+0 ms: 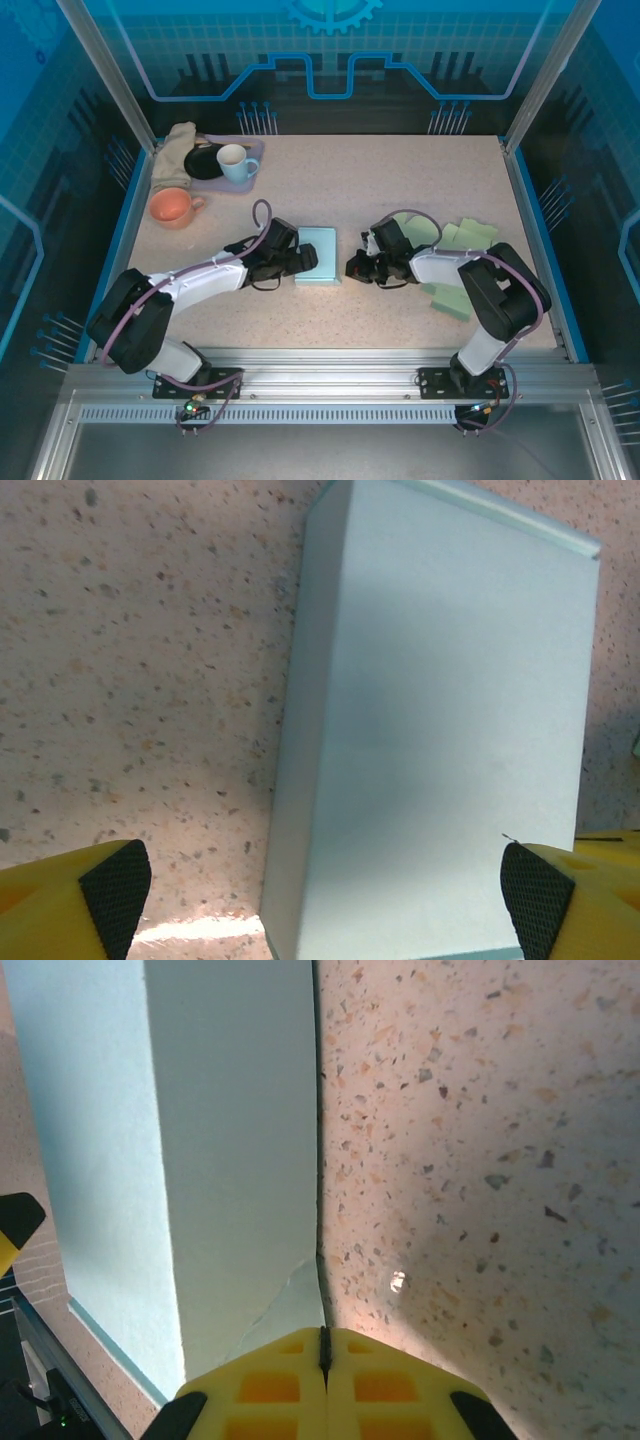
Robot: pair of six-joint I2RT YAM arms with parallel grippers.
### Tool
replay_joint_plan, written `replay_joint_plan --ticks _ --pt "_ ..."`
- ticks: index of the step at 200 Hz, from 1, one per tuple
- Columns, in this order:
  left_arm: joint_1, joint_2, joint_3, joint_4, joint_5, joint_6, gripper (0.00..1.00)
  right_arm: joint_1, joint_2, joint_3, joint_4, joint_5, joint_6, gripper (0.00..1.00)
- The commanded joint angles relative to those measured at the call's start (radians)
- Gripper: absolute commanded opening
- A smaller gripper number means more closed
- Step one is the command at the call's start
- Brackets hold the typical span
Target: Fold the paper box
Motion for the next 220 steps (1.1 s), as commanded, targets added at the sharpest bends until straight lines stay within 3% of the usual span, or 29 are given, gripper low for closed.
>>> replay_joint_plan --ticks 1,170,220 --pt "-0.022 0.018 0.010 0.009 -0.022 -0.018 0.93 0.022 -0.026 -0.025 -0.034 0.011 -0.009 0.00" --pt "-0.085 0.096 0.044 0.027 -0.032 -0.037 0.93 0.049 0.089 0.013 -0.010 -0.058 -0.006 0.01" --pt "-0.118 0.140 0.066 0.084 0.025 -0.031 0.93 0.050 0.102 0.024 -0.010 -0.065 -0.010 0.01"
